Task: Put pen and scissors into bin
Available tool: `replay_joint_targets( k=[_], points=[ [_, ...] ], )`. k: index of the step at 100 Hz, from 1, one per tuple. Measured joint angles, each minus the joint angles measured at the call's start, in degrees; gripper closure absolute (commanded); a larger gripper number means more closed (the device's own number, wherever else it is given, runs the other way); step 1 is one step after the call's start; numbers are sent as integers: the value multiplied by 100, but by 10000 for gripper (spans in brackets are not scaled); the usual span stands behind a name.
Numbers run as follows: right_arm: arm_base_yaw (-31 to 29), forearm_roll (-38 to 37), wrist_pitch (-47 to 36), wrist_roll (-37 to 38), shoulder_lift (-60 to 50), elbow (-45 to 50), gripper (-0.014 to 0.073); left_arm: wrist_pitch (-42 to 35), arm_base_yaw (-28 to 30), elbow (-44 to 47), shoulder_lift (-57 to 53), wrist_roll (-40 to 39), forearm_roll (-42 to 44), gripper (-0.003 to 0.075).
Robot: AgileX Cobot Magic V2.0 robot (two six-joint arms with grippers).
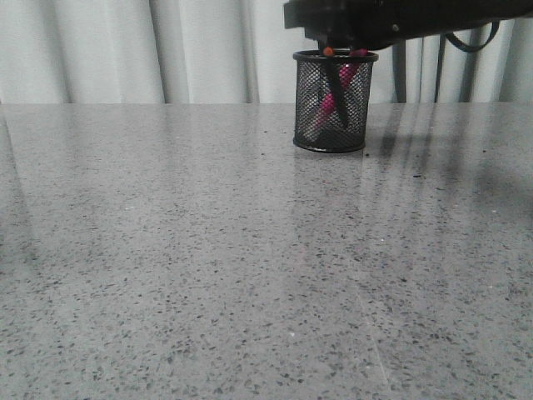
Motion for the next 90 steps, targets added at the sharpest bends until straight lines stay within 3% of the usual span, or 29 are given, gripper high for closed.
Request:
replay_joint_targets(
  k=[15,21,55,63,73,90],
  points=[
    [5,0,-52,0,12,76,323,0,0,0,0,0,-4,739],
    [5,0,-61,0,12,76,270,0,0,0,0,0,-4,739],
    [5,0,-190,0,-128,76,267,0,0,0,0,0,-4,739],
    [5,0,-190,0,-342,79,295,0,0,0,0,0,-4,739],
    [5,0,-177,-36,-723,79,391,0,0,0,0,0,-4,739],
    [-131,0,106,-227,-1559,137,636,-12,0,0,0,0,6,739]
  ],
)
